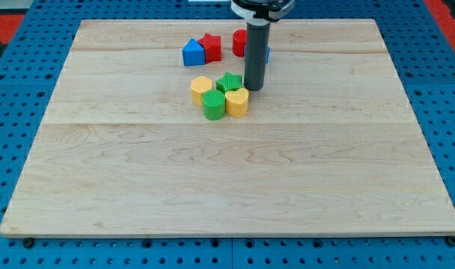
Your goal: Push the yellow heart into the group of blocks
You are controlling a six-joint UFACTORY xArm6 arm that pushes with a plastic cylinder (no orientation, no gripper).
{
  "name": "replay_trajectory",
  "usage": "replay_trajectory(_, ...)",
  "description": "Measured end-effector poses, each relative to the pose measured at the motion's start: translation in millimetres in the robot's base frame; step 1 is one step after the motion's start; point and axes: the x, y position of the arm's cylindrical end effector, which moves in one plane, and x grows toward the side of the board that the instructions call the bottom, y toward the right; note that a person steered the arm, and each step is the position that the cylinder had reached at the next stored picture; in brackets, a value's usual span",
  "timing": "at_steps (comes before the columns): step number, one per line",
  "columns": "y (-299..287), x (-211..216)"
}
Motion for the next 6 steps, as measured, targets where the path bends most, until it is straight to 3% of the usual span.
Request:
replay_trajectory(1,-3.3,-0.9)
replay_trajectory(4,28.2,63.7)
replay_trajectory(6,10.6,50.8)
